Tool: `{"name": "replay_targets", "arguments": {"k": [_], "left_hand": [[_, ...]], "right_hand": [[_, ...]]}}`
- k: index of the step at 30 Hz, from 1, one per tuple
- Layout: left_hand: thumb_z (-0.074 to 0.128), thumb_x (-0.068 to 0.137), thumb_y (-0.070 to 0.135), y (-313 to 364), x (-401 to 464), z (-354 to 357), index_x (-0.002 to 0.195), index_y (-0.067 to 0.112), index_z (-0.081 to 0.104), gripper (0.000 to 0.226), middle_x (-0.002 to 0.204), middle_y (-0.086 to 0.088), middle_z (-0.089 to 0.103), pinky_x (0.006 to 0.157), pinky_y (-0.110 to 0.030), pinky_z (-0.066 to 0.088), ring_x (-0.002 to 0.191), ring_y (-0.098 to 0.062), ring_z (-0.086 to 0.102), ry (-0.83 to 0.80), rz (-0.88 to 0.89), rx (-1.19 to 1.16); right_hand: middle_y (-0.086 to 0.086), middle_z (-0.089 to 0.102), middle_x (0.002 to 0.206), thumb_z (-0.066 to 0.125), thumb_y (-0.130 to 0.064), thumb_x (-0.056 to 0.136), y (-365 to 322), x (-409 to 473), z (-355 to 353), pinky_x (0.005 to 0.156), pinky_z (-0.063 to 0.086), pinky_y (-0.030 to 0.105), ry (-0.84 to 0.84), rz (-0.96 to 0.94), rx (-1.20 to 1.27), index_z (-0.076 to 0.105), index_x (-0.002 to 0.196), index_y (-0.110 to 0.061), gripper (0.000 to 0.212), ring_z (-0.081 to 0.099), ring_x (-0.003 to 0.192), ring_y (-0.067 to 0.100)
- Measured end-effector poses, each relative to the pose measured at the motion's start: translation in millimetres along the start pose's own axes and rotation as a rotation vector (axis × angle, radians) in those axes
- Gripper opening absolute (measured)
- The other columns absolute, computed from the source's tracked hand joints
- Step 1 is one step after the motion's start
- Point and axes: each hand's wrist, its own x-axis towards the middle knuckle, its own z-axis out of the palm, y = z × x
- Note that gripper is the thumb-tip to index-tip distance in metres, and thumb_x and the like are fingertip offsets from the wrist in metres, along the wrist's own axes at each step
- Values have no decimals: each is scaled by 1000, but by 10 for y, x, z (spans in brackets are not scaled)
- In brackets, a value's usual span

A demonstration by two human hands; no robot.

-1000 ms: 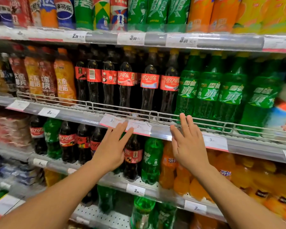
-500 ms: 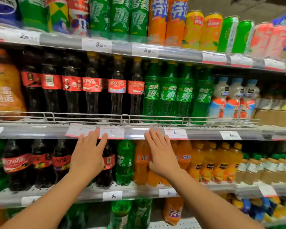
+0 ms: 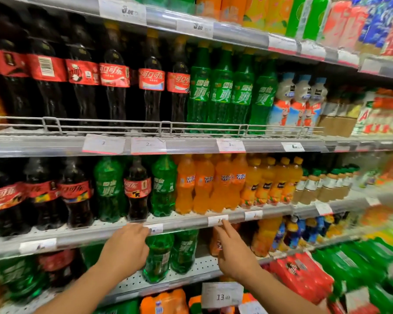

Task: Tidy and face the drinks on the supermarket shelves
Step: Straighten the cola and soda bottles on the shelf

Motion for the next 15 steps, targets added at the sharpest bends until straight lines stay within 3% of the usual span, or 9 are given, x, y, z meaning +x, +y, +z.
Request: {"name": "replay_targets", "arguments": {"k": [2,7,10,12,15], "left_hand": [[39,86,29,-3,-73,94,101,23,62,29,100,5,62,82,-33,48,97,-16,54,-59,-21,-11],[39,91,33,-129,-152,20,87,26,60,23,87,9,59,75,-32,46,89,-14,52,-5,-99,-21],[40,91,32,-179,-242,-137,86,25,61,22,85,9,60,73,-31,44,88,-14,53,31,-172,13],[41,93,32,-196,-316,-223,89,24,61,22,87,8,61,71,-31,43,89,-15,53,47,-221,32],[42,94,32,-245,-430,-364,85,23,59,21,82,6,58,63,-30,41,79,-14,50,57,-285,42]], "right_hand": [[-4,-6,163,55,-15,88,10,-34,18,116,29,31,-4,-24,8,15,155,-22,79,5,150,18],[1,3,164,56,-16,90,-270,232,-382,118,13,34,136,-185,2,22,153,-21,71,5,149,22],[6,10,163,58,-15,88,-645,523,-778,115,5,31,316,-403,-44,28,151,-16,71,5,149,24],[12,14,161,60,-13,84,-900,711,-986,117,6,35,428,-528,-82,30,151,-11,73,8,149,30],[16,5,162,57,-18,83,-1225,970,-1121,119,0,46,476,-591,-184,19,153,-9,81,0,149,35]]}}
